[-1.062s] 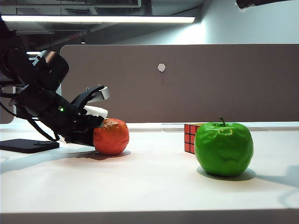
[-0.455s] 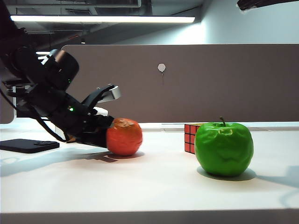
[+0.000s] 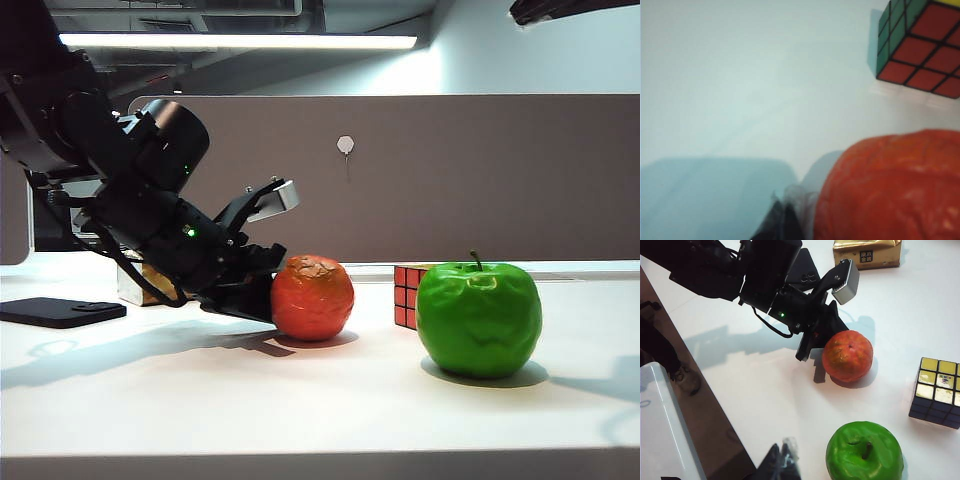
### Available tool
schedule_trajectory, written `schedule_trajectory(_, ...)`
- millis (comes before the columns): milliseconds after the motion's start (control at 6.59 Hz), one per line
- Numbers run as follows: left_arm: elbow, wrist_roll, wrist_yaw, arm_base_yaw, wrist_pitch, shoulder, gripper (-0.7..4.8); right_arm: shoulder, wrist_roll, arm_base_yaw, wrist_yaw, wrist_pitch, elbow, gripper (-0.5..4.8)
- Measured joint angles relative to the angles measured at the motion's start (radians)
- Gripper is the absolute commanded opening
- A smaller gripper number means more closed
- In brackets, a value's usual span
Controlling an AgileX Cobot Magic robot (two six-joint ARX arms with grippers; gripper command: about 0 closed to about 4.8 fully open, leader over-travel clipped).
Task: Move all the fruits on the tabletop near the face of the Rubik's cube that has the color most similar to each fruit.
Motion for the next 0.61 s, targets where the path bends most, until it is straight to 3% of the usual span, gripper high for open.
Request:
schedule_trajectory(303, 0.0, -0.027, 0.0, -0.048, 0.021, 0.001, -0.05, 0.0, 0.0, 0.0, 0.0, -0.077, 0.0, -0.01)
schedule_trajectory(607, 0.001, -0.043, -0.092, -0.051, 0.046, 0.001, -0.05, -0.047, -0.001, 0.002, 0.0, -0.141, 0.0, -0.01)
